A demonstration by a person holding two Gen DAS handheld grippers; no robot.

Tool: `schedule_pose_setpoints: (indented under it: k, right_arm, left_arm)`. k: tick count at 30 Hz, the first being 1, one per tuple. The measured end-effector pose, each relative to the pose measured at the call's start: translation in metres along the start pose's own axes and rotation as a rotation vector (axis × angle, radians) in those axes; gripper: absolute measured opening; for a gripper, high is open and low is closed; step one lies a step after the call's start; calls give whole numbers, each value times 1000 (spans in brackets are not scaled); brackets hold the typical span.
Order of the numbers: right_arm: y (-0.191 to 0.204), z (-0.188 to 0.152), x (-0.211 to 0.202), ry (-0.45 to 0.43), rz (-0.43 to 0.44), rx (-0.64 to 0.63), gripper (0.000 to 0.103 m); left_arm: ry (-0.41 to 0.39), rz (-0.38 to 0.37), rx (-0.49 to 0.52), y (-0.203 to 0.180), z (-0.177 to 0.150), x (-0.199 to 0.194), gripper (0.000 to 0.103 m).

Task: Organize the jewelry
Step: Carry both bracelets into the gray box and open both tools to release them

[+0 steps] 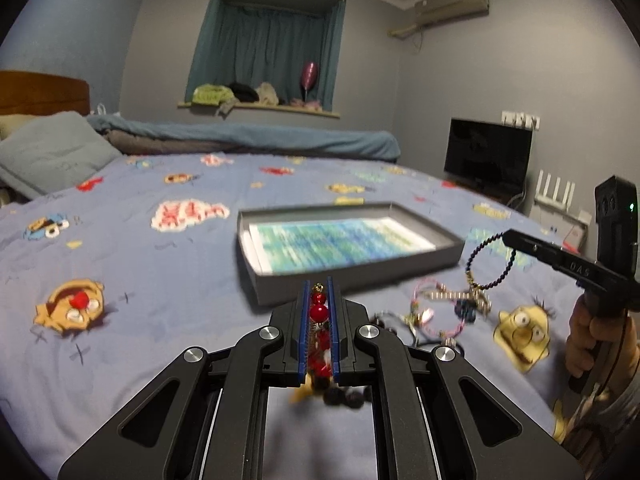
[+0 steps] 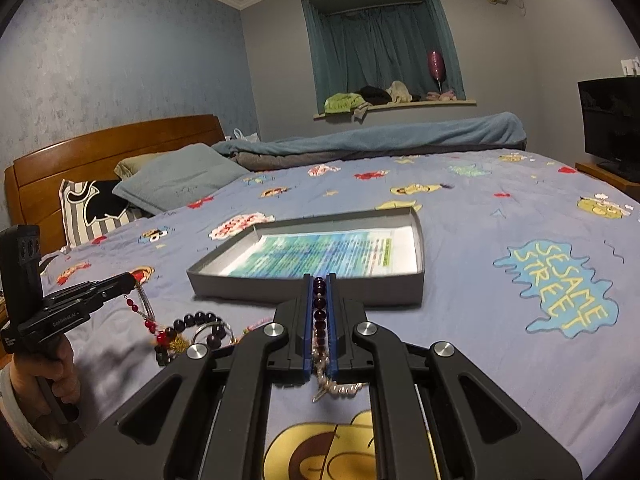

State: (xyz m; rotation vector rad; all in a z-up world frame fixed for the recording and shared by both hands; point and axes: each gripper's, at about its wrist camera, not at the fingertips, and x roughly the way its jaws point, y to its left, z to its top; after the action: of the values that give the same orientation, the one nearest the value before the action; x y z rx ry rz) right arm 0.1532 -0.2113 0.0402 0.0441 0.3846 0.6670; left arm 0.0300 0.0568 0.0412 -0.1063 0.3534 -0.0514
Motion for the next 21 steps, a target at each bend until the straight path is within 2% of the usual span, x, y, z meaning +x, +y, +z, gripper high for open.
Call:
schedule_pose_setpoints:
  k: [6,21]
  right_arm:
    - [-6,14,3,-36,1,17,6]
    - [-12,40,36,-60,-2,9,6]
  left_arm:
    - [-71,-12,1,6,27,2,9]
    - [-152,-46,-2,8,78,29,9]
